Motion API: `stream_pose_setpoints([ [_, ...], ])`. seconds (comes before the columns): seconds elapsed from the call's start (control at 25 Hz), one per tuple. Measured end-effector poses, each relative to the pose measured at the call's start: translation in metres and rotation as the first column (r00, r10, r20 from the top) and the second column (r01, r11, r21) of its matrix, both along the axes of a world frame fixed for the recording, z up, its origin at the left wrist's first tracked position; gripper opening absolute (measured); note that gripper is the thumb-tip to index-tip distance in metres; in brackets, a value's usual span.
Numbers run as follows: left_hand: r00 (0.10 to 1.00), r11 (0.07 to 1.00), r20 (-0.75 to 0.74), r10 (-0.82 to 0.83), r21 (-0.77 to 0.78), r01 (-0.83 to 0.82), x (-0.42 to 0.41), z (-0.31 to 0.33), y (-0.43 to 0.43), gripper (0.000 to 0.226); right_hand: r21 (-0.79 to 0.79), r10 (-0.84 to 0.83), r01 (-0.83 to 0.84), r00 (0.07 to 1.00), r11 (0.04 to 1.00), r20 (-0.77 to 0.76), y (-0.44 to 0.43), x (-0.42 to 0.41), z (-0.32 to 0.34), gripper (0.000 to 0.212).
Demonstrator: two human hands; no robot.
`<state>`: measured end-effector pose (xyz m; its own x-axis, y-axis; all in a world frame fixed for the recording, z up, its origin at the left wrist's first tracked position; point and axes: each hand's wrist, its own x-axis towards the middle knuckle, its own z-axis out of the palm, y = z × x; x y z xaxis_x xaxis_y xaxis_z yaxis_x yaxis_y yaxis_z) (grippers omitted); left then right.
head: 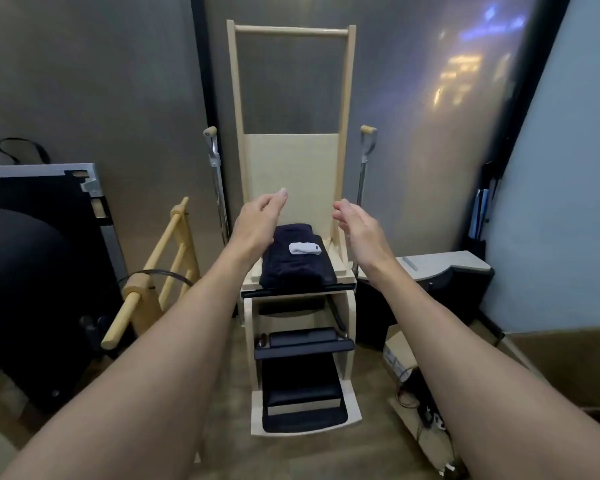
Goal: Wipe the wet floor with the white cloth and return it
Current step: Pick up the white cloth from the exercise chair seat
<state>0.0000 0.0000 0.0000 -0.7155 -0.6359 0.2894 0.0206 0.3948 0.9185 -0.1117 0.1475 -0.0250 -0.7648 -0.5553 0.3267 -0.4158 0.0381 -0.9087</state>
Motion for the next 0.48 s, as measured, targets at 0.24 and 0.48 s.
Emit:
stream_pose_setpoints([
  [0.24, 0.997, 0.997, 0.073, -0.012, 0.074, 0.007, -0.111, -0.028, -0.079, 0.047, 0.018, -0.033, 0.032, 0.995, 0.999, 0.091, -0.089, -0.106, -0.03, 0.062],
  [0.48, 0.99, 0.988, 0.139, 0.026, 0.147, -0.047, -0.226, -0.064, -0.158, 0.039, 0.024, 0.03, -0.035, 0.985, 0.999, 0.172, -0.186, -0.225, -0.055, 0.063],
])
